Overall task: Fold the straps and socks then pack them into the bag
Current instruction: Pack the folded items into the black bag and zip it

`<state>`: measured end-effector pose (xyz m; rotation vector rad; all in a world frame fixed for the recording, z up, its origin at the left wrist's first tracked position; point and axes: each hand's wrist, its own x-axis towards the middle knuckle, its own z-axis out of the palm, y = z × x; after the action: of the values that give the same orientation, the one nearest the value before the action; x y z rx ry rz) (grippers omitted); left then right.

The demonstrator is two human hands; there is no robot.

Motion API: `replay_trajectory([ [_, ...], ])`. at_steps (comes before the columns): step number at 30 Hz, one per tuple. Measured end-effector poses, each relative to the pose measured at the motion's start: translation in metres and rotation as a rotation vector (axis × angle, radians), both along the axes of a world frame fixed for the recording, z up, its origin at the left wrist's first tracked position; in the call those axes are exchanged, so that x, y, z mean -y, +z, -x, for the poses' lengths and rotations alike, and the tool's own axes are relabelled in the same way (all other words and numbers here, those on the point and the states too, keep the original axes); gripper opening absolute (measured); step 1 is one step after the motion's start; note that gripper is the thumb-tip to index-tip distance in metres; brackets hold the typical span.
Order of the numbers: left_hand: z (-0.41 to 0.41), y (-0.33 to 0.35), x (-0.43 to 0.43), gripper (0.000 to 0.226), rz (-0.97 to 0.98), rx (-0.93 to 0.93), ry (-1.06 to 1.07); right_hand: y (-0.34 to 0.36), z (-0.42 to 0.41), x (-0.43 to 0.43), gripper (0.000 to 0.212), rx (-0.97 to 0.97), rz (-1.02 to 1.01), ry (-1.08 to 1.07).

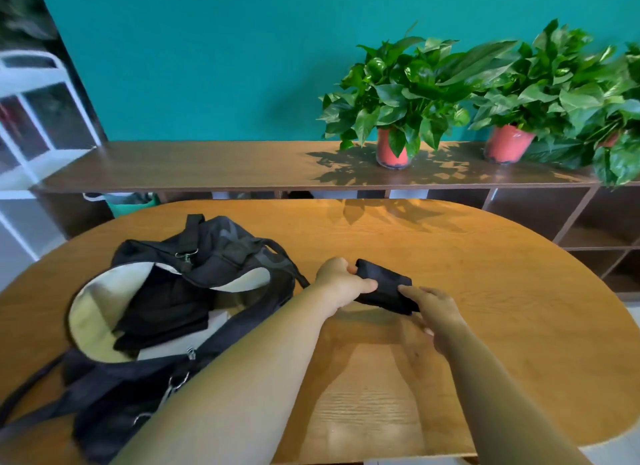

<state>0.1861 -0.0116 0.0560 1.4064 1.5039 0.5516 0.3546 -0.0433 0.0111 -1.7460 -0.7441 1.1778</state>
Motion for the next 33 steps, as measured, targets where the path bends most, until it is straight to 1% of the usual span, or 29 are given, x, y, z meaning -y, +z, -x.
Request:
replay_trajectory([
  [1,0.004,0.007,0.005,0.047,-0.018,0.012,-0.003,0.006,0.003,0.006,0.037,-0.061,-0.004,0.011],
  [2,0.008,0.014,0.011,0.045,-0.034,0.021,-0.01,0.012,0.008,0.01,0.03,-0.099,-0.005,0.015],
  [4,0.02,0.027,0.019,0.049,-0.066,0.03,-0.02,0.023,0.018,0.016,0.029,-0.106,-0.025,0.008],
  [6,0.036,0.043,0.027,0.051,-0.117,0.041,-0.019,0.039,0.032,0.018,0.028,-0.089,-0.094,0.008],
  [8,0.058,0.059,0.033,0.054,-0.199,0.035,0.014,0.061,0.053,0.021,0.027,-0.037,-0.176,0.062],
  [10,0.085,0.074,0.039,0.055,-0.313,-0.009,0.056,0.082,0.077,0.021,0.022,-0.006,-0.253,0.136],
  [12,0.116,0.087,0.047,0.049,-0.437,-0.074,0.064,0.099,0.104,0.019,0.017,0.021,-0.308,0.201],
  [14,0.147,0.095,0.054,0.042,-0.523,-0.138,0.053,0.11,0.133,0.018,0.015,0.026,-0.364,0.269],
  [16,0.179,0.099,0.062,0.035,-0.556,-0.199,0.051,0.117,0.163,0.02,0.014,0.04,-0.418,0.339],
  [19,0.228,0.093,0.076,0.022,-0.546,-0.32,0.066,0.11,0.21,0.021,0.022,0.09,-0.416,0.466],
  [21,0.258,0.08,0.088,0.019,-0.492,-0.376,0.107,0.096,0.236,0.019,0.023,0.245,-0.4,0.59],
  [24,0.286,0.047,0.109,0.019,-0.387,-0.473,0.154,0.075,0.268,0.024,0.026,0.613,-0.363,0.748],
  [26,0.291,0.021,0.119,0.016,-0.308,-0.55,0.144,0.064,0.278,0.031,0.028,0.858,-0.327,0.808],
  [27,0.29,0.011,0.121,0.014,-0.286,-0.582,0.14,0.06,0.279,0.035,0.027,0.95,-0.3,0.834],
  [29,0.29,-0.003,0.121,0.011,-0.287,-0.642,0.136,0.057,0.278,0.04,0.022,1.044,-0.249,0.864],
  [31,0.288,-0.005,0.118,0.015,-0.314,-0.702,0.08,0.058,0.273,0.038,0.013,1.074,-0.195,0.86],
  [33,0.283,-0.004,0.115,0.019,-0.352,-0.777,0.017,0.058,0.269,0.034,0.013,1.122,-0.163,0.852],
])
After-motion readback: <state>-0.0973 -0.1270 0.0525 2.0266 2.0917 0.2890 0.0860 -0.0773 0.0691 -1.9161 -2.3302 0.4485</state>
